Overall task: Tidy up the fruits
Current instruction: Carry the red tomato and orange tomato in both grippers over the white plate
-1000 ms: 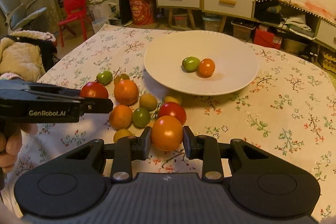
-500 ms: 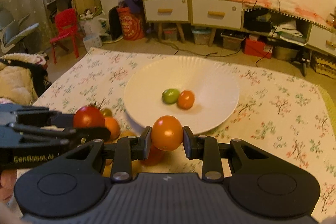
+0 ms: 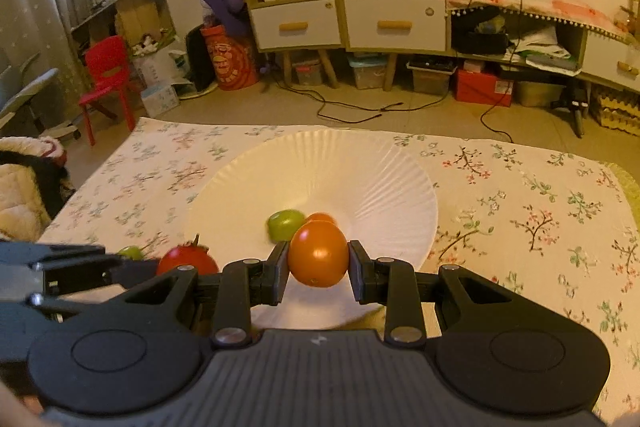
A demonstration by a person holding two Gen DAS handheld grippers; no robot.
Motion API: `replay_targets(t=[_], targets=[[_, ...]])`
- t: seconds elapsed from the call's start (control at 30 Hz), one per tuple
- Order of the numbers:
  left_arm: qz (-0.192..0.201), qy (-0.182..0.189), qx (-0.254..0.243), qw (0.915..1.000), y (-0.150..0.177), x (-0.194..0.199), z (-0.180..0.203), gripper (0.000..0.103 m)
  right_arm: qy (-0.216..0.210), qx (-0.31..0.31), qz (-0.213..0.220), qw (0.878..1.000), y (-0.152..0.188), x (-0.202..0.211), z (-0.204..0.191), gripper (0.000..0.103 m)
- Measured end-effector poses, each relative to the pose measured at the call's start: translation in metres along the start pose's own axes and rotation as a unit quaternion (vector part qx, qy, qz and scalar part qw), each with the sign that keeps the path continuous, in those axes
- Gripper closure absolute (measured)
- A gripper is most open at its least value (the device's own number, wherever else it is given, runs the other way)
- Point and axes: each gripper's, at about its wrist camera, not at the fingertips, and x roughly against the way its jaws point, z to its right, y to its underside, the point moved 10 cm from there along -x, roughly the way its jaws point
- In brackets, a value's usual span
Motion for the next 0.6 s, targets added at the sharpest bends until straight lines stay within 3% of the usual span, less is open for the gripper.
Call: replay_targets(t=[0.4,0.6], targets=[[0.000,-0.021,-0.011,0.9997,-0.005,-0.026,-0.002,0.070,0.018,-0.005,-0.022,1.000,-0.004,-0.042,0.013,0.075],[0.004,-0.023,-0.015,0.9996,-0.008,-0.030,-0.004,0.070,0.017,-0.006,-0.013,1.000,-0.008,-0.042,0.013,0.075]])
